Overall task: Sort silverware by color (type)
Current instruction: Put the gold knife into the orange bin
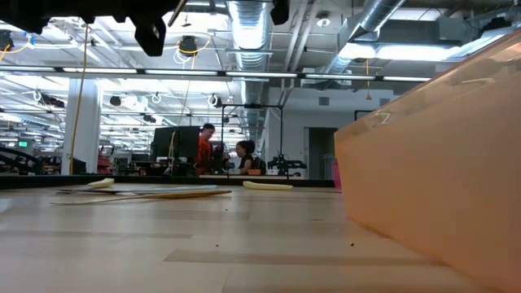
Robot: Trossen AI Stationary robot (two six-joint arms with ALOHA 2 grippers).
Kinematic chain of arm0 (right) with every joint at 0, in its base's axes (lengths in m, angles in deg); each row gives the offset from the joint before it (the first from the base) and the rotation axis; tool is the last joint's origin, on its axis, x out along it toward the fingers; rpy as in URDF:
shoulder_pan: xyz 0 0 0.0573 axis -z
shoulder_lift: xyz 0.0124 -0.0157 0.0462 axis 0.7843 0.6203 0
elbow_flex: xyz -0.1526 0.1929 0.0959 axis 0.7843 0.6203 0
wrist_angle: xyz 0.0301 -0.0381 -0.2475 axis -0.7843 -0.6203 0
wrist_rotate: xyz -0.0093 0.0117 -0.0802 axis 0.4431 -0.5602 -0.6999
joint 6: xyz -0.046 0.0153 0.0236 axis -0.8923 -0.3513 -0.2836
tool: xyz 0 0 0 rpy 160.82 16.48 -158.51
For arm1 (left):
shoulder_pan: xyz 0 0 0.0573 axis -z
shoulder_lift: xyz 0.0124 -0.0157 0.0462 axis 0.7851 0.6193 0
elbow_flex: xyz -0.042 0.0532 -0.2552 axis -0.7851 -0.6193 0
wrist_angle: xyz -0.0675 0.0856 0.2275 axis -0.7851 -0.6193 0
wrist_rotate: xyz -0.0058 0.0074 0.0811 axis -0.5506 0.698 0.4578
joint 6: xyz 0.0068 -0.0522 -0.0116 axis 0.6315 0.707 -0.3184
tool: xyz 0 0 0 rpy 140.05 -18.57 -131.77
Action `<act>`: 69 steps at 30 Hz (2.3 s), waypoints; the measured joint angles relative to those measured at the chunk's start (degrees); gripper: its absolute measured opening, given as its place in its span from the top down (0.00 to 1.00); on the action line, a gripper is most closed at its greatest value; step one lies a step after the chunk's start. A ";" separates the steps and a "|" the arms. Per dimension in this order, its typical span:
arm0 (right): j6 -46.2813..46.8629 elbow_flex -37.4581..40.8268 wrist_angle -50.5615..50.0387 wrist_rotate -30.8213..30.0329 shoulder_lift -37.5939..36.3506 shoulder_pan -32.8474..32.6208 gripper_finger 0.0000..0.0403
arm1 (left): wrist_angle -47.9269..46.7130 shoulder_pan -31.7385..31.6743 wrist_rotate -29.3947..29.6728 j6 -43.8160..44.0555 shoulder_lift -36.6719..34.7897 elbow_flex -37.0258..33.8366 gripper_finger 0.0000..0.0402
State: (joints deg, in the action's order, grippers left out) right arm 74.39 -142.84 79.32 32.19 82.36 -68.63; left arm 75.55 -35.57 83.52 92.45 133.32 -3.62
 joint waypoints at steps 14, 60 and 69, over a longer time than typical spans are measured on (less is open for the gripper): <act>3.11 -0.04 -5.04 -10.29 -1.29 -3.25 0.95 | -9.78 0.07 -0.34 7.17 0.07 -0.26 0.72; 111.52 -0.02 -111.52 31.16 -13.58 -40.66 0.95 | -20.96 5.31 5.56 21.81 0.04 -0.19 0.70; 108.25 0.00 -107.06 36.06 -7.61 -41.07 0.95 | -20.98 5.31 5.70 22.31 0.04 -0.17 0.70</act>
State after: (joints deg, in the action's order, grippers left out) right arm 182.64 -142.84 -27.74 68.25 74.75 -109.70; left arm 54.57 -30.26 89.22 114.76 133.37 -3.79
